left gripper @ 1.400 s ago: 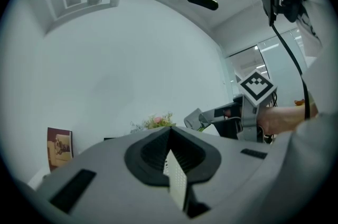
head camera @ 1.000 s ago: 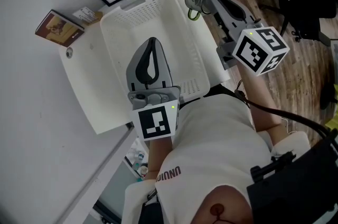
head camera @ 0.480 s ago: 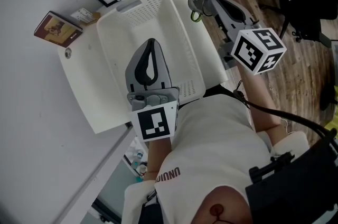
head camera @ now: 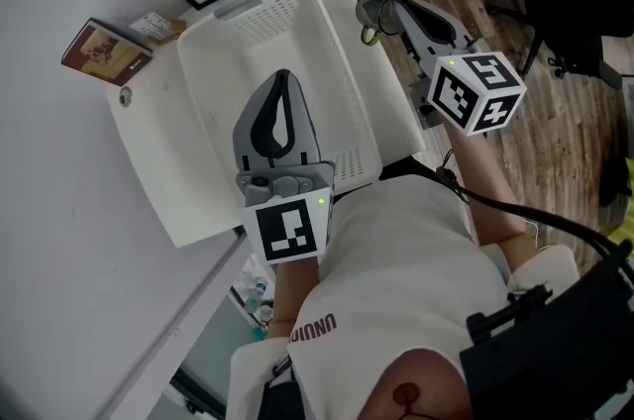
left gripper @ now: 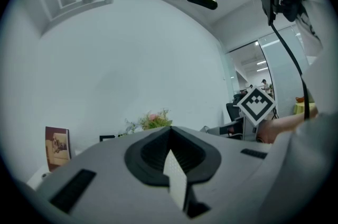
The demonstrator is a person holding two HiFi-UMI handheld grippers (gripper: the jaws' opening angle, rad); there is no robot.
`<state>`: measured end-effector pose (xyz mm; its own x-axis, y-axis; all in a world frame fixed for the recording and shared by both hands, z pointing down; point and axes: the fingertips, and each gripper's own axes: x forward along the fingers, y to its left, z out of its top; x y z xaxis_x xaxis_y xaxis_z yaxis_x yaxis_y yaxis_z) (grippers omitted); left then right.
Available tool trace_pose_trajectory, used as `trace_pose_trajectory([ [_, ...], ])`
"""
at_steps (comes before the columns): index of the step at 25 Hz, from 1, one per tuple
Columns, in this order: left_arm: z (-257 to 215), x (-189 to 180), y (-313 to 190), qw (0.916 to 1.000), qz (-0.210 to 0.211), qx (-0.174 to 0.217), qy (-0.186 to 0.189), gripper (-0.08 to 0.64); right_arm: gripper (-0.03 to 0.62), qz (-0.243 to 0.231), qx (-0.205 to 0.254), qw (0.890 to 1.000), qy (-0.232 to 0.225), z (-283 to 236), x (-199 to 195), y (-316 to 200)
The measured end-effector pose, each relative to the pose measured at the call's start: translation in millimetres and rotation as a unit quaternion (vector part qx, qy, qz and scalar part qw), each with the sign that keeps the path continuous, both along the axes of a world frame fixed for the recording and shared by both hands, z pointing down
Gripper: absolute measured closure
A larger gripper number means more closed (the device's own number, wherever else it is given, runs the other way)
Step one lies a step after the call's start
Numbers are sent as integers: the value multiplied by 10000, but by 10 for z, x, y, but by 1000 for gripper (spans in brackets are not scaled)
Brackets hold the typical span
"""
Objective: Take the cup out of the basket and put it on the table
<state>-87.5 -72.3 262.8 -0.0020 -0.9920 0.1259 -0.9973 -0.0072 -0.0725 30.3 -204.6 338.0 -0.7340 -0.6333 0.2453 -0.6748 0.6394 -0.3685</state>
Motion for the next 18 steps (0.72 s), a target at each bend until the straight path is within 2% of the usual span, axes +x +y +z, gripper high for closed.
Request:
trace_pose_trajectory([
  [18, 54, -7, -15, 9999, -18, -126, -36, 549, 546, -158, -172, 9964, 813, 514, -10, 92],
])
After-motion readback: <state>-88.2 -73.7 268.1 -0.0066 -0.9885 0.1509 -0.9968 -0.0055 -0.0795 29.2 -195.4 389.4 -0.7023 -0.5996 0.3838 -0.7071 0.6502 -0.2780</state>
